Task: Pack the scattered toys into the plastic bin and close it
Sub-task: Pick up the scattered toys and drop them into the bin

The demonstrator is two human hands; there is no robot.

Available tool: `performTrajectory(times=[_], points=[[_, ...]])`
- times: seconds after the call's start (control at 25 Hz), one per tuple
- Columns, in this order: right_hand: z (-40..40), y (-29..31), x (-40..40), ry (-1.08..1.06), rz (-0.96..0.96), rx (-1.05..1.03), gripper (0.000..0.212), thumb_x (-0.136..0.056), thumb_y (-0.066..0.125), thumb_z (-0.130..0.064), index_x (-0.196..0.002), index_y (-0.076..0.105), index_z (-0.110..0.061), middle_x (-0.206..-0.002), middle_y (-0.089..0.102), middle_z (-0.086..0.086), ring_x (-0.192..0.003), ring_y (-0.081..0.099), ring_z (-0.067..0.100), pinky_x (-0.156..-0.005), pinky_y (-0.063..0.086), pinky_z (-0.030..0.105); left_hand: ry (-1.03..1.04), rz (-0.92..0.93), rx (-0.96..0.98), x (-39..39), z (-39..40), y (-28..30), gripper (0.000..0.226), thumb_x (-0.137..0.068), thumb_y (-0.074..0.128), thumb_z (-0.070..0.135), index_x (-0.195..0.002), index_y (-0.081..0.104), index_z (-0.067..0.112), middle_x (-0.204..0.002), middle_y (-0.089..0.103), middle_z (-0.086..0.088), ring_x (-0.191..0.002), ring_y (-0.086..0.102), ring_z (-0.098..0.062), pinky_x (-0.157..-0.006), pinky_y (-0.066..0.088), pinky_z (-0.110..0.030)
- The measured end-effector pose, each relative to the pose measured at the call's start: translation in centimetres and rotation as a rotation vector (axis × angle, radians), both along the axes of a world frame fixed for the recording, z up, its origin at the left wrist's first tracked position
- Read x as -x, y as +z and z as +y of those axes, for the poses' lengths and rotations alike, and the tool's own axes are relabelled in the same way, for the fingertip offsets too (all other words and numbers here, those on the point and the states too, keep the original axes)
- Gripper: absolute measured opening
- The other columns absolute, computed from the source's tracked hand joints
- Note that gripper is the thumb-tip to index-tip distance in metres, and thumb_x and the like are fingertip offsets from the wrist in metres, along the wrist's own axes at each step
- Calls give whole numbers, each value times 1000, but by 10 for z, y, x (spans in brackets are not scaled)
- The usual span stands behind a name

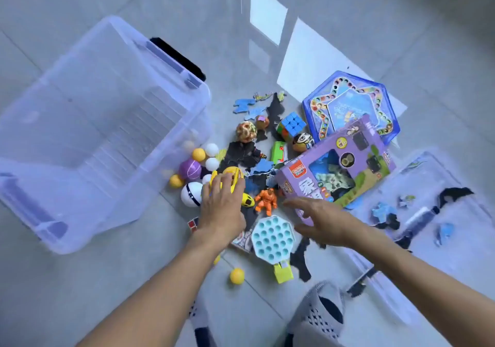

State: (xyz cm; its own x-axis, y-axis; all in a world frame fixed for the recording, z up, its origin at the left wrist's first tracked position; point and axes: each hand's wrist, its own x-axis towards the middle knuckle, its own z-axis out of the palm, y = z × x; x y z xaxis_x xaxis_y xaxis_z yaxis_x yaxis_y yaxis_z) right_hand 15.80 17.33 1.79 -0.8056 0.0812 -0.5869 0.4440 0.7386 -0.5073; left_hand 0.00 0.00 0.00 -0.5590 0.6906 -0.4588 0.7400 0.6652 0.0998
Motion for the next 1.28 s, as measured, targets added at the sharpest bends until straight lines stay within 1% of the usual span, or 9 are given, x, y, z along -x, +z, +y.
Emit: performTrajectory(times=[0.12,0.24,0.36,0.6,0.72,0.88,1.08,1.2,1.28], points=[[14,-32,4,-70,95,23,44,-90,60,-25,-133,51,-30,-126,62,-7,-95,62,13,-83,51,31,-160,166,87,7,14,-31,64,-74,61,14,-134,40,21,-141,37,-9,-133,31,-32,-111,15,-57],[2,-47,15,-7,177,-66,32,-95,54,-25,-126,57,-27,-119,65,-8,-94,63,14,-80,52,34,-237,249,197,6,24,-43,51,-78,60,10,-125,48,23,-128,47,-8,-122,40,-31,-105,21,-60],[-13,-44,18,61,241,-124,33,-95,50,-18,-128,57,-23,-116,67,-2,-97,64,19,-77,52,34,-232,335,241,3,24,-36,39,-82,59,9,-118,56,22,-122,52,-7,-117,43,-31,-98,29,-57],[-34,1,2,103,262,-141,28,-96,53,-25,-123,57,-30,-108,68,-9,-87,63,12,-74,53,32,-155,165,286,4,-32,4,32,-89,58,10,-120,58,17,-122,61,-6,-114,59,-27,-86,45,-31],[-39,23,-3,92,254,-129,23,-95,54,-28,-117,58,-32,-102,69,-13,-83,65,8,-72,55,32,-186,57,185,14,-45,51,22,-88,61,21,-109,61,15,-111,64,-7,-107,62,-29,-74,44,-33],[-53,32,1,99,213,-151,20,-96,53,-27,-115,58,-28,-100,69,-7,-83,65,11,-73,54,32,-211,-25,-21,63,-53,141,33,-68,76,31,-95,61,20,-96,61,-3,-87,60,-26,-66,48,-32],[-64,18,12,-5,204,-73,23,-94,56,-27,-117,60,-29,-99,65,-15,-85,64,7,-73,51,22,51,-86,-379,122,-71,201,33,-60,79,35,-91,67,31,-94,66,6,-84,60,-14,-66,46,-25],[-65,0,11,-36,182,-21,22,-95,55,-28,-115,60,-31,-99,64,-17,-82,62,4,-70,50,21,482,67,-613,155,-84,179,35,-57,76,41,-88,68,27,-89,66,0,-83,61,-22,-68,45,-27],[-65,-15,8,-83,166,11,21,-94,54,-27,-113,60,-32,-102,66,-15,-83,61,3,-72,52,25,780,75,-578,170,-95,141,31,-65,77,35,-90,68,19,-93,66,-6,-85,59,-27,-68,44,-29]])
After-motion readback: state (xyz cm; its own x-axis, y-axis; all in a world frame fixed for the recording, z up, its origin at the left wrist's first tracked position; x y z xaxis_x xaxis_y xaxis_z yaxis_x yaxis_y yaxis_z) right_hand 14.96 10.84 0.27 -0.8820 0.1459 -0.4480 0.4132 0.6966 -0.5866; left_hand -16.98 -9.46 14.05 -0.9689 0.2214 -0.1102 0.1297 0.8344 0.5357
